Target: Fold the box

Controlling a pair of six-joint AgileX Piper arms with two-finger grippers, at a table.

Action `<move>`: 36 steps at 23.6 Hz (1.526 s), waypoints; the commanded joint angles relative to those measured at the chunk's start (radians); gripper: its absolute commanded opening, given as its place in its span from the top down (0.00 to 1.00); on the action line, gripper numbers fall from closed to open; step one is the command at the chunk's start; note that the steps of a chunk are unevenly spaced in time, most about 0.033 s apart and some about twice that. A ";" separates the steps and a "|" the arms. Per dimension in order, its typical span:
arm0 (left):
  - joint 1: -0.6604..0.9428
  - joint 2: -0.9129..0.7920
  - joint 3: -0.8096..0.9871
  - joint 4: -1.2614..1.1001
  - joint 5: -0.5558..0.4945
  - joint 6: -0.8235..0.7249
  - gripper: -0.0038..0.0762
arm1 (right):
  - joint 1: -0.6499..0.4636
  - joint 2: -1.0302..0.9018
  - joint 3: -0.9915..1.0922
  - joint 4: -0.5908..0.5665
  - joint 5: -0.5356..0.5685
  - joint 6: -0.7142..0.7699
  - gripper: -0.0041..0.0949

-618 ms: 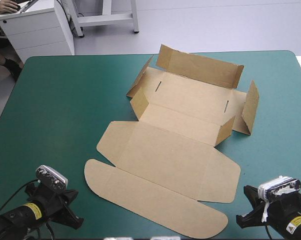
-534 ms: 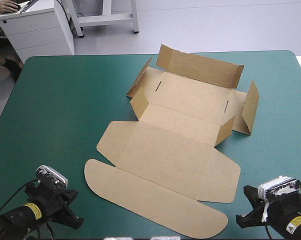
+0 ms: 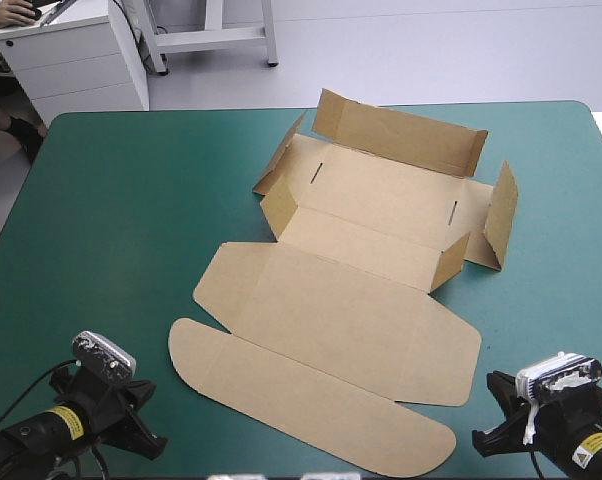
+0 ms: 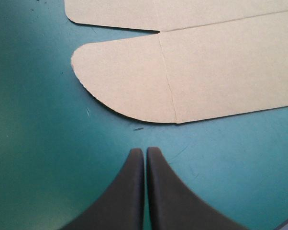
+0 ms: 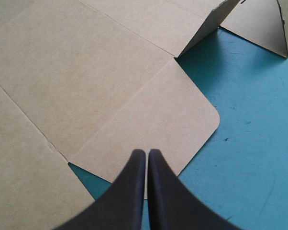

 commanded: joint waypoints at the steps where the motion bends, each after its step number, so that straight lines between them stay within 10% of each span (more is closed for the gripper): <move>1: -0.002 0.013 -0.028 -0.013 -0.046 -0.002 0.96 | 0.003 0.010 -0.023 0.016 -0.056 -0.004 0.77; 5: -0.002 0.013 -0.028 -0.013 -0.044 -0.002 0.96 | 0.003 0.010 -0.023 0.041 -0.058 0.059 0.26; 7: -0.002 0.013 -0.028 -0.013 -0.037 -0.002 0.96 | 0.003 0.010 -0.023 0.042 -0.044 0.099 0.17; 21: -0.002 0.013 -0.028 -0.013 -0.031 0.001 0.96 | 0.003 0.128 -0.137 0.056 0.005 0.412 0.17; 36: -0.002 0.013 -0.028 -0.013 -0.029 0.001 0.96 | 0.003 0.816 -0.553 -0.116 -0.006 0.499 0.17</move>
